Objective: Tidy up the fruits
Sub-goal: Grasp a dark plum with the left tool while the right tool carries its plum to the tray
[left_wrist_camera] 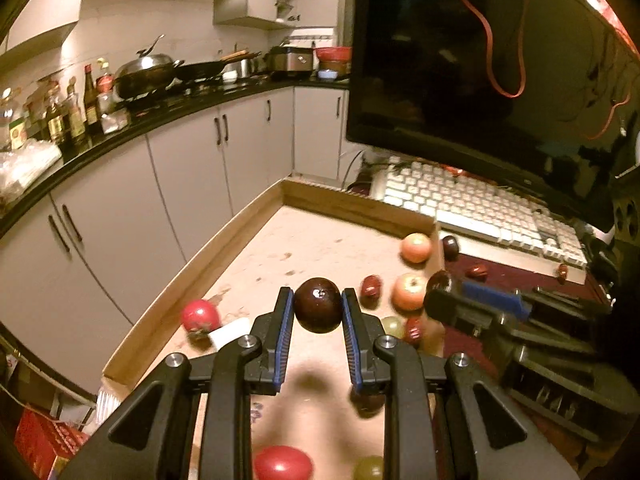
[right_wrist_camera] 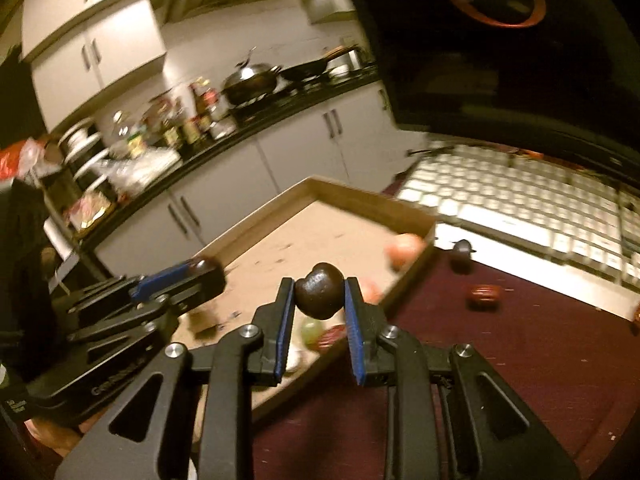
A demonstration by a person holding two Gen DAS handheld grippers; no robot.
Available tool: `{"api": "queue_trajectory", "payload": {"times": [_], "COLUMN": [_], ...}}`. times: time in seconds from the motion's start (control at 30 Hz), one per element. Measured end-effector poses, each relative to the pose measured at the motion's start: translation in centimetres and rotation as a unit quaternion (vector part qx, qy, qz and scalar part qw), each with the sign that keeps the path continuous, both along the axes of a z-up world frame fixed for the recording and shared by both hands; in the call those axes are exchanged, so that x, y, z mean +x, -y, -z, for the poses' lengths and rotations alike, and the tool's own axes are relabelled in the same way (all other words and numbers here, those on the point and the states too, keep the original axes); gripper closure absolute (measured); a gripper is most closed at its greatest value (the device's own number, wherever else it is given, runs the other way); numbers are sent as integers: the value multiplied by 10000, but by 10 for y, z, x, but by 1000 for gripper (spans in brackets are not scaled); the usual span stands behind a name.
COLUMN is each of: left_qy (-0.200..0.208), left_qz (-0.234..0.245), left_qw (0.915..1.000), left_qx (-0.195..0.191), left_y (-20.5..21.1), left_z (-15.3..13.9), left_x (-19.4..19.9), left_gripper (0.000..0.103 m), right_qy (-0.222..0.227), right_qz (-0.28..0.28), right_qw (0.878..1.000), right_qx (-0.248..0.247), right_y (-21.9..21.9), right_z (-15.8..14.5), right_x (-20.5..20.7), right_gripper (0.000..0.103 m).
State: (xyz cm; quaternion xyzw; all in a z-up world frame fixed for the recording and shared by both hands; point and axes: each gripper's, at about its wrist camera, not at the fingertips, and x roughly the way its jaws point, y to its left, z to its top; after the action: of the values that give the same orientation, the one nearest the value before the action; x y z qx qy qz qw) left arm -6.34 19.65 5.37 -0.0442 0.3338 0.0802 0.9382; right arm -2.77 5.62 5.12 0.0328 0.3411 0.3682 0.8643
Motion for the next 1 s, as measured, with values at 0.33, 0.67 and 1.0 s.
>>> {"api": "queue_trajectory", "payload": {"times": [0.33, 0.67, 1.0], "left_qy": [-87, -86, 15], "left_qz": [-95, -122, -109], "left_qw": [9999, 9997, 9996], "left_qx": [79, 178, 264], "left_y": [-12, -11, -4], "left_z": [11, 12, 4], "left_x": [3, 6, 3], "left_gripper": [80, 78, 67], "right_qy": [-278, -398, -232], "right_qz": [-269, -334, -150], "right_qw": [9988, 9981, 9993], "right_qx": [-296, -333, 253], "right_y": [-36, -38, -11], "right_z": [26, 38, 25], "right_x": [-6, 1, 5], "right_gripper": [77, 74, 55]}}
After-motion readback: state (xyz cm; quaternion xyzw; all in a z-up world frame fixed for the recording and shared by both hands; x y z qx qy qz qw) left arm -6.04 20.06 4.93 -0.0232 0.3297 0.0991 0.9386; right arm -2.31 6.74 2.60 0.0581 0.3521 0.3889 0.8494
